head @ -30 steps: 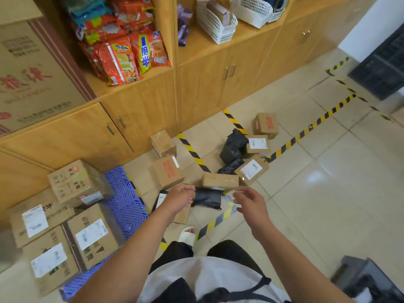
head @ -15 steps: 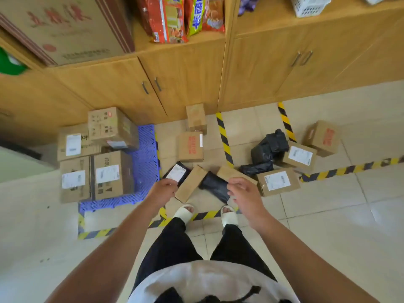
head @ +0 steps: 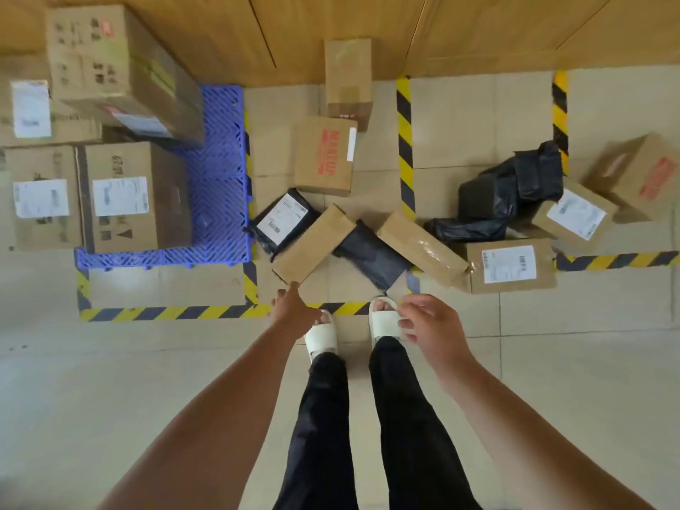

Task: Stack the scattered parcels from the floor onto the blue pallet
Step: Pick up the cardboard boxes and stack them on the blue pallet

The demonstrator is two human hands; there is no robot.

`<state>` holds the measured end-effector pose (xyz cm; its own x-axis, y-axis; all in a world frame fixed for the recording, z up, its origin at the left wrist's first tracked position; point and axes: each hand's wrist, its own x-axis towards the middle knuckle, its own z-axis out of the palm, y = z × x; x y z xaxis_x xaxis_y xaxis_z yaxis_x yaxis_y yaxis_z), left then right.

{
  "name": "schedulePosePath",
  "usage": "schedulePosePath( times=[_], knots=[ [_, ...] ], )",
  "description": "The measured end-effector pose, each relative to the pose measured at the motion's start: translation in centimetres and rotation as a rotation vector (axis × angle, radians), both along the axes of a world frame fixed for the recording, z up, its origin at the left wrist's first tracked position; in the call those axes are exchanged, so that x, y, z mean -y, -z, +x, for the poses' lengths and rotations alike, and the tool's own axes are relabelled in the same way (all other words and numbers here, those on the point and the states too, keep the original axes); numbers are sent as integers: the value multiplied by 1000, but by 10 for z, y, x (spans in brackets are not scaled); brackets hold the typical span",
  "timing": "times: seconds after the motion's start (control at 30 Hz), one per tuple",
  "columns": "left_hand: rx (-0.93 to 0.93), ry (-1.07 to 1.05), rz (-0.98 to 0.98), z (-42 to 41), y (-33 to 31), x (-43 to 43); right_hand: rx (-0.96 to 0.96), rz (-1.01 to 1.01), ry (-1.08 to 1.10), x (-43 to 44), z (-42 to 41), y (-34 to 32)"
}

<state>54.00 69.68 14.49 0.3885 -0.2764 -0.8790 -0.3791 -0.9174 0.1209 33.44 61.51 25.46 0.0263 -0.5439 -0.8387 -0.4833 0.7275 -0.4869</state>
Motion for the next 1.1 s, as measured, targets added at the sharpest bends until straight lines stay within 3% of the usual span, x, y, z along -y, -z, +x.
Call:
schedulePosePath(
  times=[0.27,0.57,0.77,1.1],
  knots=[
    [237,105,-52,23,166,54,-1,32,92,24,44,156],
    [407,210,-11,15,227,67,-38,95,-8,53,62,211],
    [372,187,-109,15,157,46,-102,139,-32,45,51,147],
    [341,276,-390,16,-100,-65,-114,147,66,53,64,-64]
  ],
)
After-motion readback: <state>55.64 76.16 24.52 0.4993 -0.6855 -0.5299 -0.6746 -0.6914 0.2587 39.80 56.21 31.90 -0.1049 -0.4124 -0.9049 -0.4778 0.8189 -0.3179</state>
